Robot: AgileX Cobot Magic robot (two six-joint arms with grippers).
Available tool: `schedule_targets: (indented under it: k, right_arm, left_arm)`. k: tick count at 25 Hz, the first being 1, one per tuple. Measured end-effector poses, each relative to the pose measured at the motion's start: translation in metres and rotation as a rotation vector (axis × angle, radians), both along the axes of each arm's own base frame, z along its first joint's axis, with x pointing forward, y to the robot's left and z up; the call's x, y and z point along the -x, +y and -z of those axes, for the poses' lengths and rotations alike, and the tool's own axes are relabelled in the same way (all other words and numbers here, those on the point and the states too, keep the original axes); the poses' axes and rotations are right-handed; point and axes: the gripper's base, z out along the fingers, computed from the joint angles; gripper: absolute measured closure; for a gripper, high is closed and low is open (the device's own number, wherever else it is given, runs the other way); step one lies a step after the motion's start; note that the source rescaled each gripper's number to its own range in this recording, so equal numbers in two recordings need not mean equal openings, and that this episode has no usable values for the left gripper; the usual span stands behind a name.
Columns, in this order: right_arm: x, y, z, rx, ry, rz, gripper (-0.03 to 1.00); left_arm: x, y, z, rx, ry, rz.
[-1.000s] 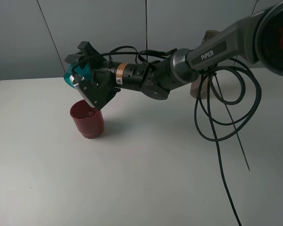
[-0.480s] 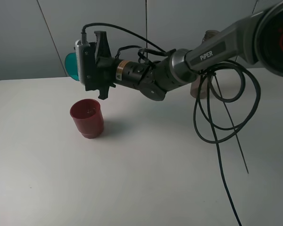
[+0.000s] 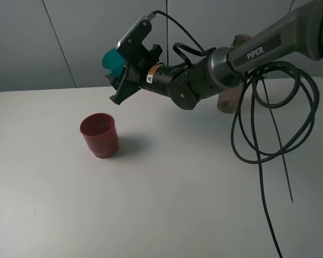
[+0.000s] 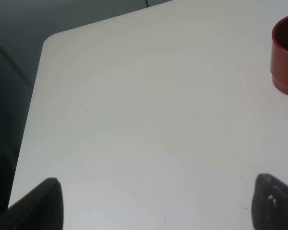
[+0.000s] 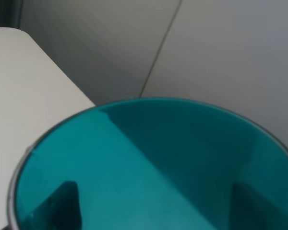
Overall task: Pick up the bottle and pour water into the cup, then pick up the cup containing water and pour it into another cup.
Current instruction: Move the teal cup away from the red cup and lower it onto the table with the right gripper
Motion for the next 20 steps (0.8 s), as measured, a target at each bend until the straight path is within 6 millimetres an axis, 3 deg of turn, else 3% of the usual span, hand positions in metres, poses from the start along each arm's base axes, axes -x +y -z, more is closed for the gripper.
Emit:
schedule_targets:
  k: [6,10,20]
  right_arm:
    - [-0.013,-0.034,0.015,-0.105,0.196,0.142,0.93]
    - [-0.021,-0.05,0.024,-0.16,0.231,0.193,0.93]
    - [-0.031,-0.045,0.075,-0.238,0.209,0.175,0.93]
  left_arm:
    - [0.0,0.0,0.0,0.0,0.0,0.0]
    - [0.0,0.0,0.0,0.0,0.0,0.0]
    - [0.0,0.0,0.0,0.0,0.0,0.0]
